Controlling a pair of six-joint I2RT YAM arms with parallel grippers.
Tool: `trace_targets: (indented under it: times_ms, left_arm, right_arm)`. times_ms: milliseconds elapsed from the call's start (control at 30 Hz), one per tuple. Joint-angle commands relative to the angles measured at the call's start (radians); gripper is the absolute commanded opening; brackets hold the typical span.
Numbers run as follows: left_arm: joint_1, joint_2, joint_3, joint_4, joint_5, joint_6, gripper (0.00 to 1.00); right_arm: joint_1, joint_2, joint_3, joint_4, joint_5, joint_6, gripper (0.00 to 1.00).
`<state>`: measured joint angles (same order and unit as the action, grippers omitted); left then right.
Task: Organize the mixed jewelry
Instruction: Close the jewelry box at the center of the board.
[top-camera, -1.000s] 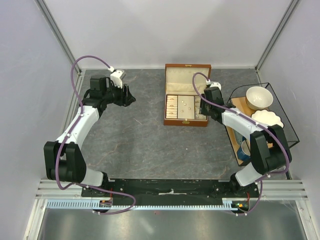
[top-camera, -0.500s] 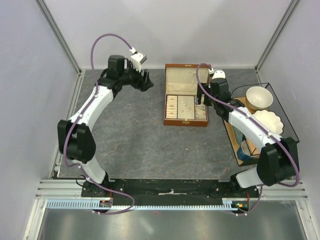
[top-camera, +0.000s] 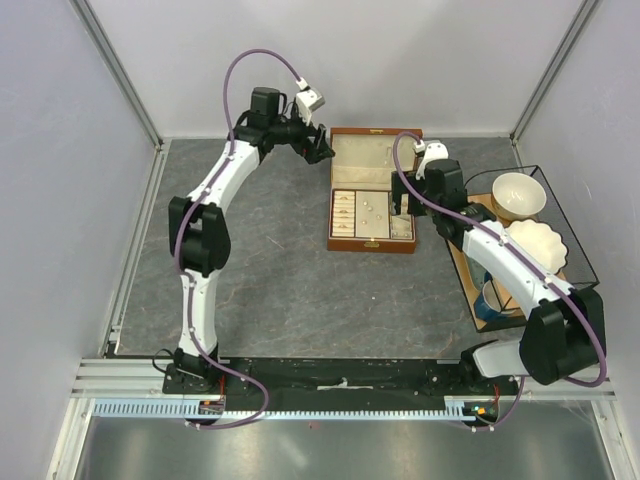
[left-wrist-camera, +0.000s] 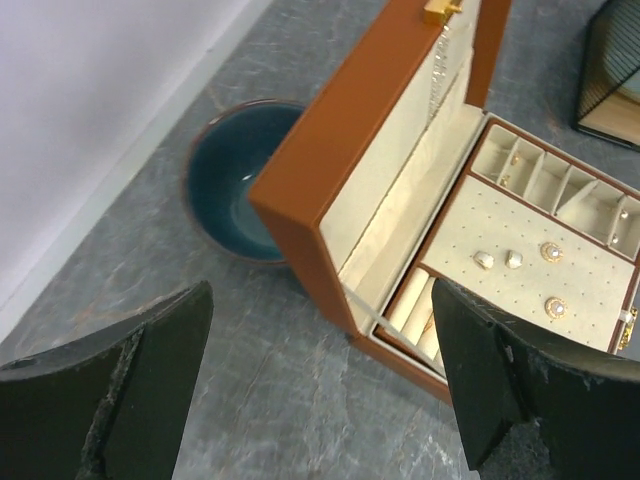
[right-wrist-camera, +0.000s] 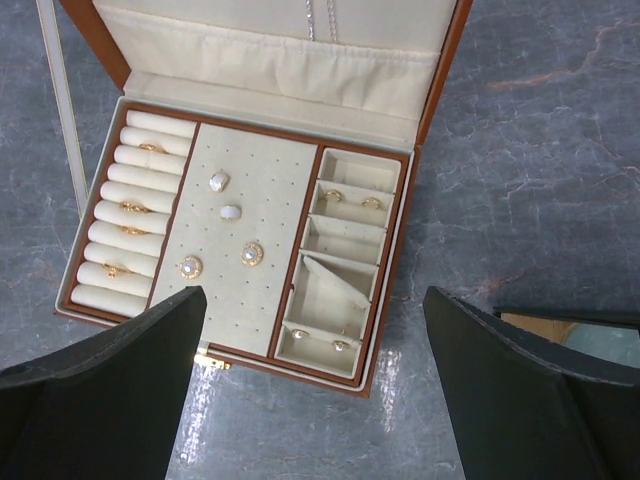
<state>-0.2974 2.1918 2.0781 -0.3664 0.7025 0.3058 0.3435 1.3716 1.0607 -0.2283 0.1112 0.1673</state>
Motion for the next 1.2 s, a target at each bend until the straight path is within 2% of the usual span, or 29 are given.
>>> trace_targets:
  times_ms: [0, 167, 267, 367, 400, 533, 700, 867, 967, 1133, 1167]
  left_arm:
    - [-0.02, 0.088, 0.114, 0.043, 0.178, 0.061, 0.97]
    - [-0.025, 0.172, 0.203, 0.078, 0.288, 0.012, 0.98]
    - [-0.026, 0.18, 0.205, 0.098, 0.394, -0.023, 0.98]
    - [-0.034, 0.114, 0.122, 0.096, 0.477, -0.014, 0.95]
    - [-0.035, 0.083, 0.041, 0.098, 0.485, -0.001, 0.94]
    - [-0.049, -0.081, -0.156, 0.106, 0.459, 0.076, 0.93]
    - [-0.06, -0.208, -0.413, 0.15, 0.364, 0.113, 0.93]
    - [-0.077, -0.322, -0.654, 0.199, 0.327, 0.122, 0.92]
    - [-0.098, -0.369, -0.737, 0.205, 0.305, 0.102, 0.93]
    - [-0.152, -0.406, -0.782, 0.245, 0.244, 0.0, 0.94]
    - [-0.181, -0.406, -0.777, 0.26, 0.192, -0.022, 0.94]
  right_arm:
    - [-0.014, -0.046, -0.021, 0.024, -0.033, -0.011, 0.98]
    - [-0.041, -0.068, -0.056, 0.035, -0.054, -0.008, 0.98]
    - [-0.057, -0.084, -0.062, 0.034, -0.058, -0.009, 0.98]
    - [-0.069, -0.1, -0.058, 0.027, -0.041, -0.011, 0.98]
    - [-0.07, -0.103, -0.054, 0.026, -0.039, -0.012, 0.98]
    - [-0.08, -0.109, -0.03, 0.015, -0.045, -0.005, 0.98]
    - [-0.081, -0.123, 0.031, -0.028, -0.054, -0.006, 0.98]
    - [-0.089, -0.17, 0.042, -0.058, -0.076, -0.017, 0.98]
    - [-0.093, -0.181, 0.039, -0.059, -0.081, -0.018, 0.98]
    - [-0.1, -0.177, 0.019, -0.037, -0.108, -0.012, 0.98]
    - [-0.1, -0.177, 0.013, -0.031, -0.11, -0.012, 0.98]
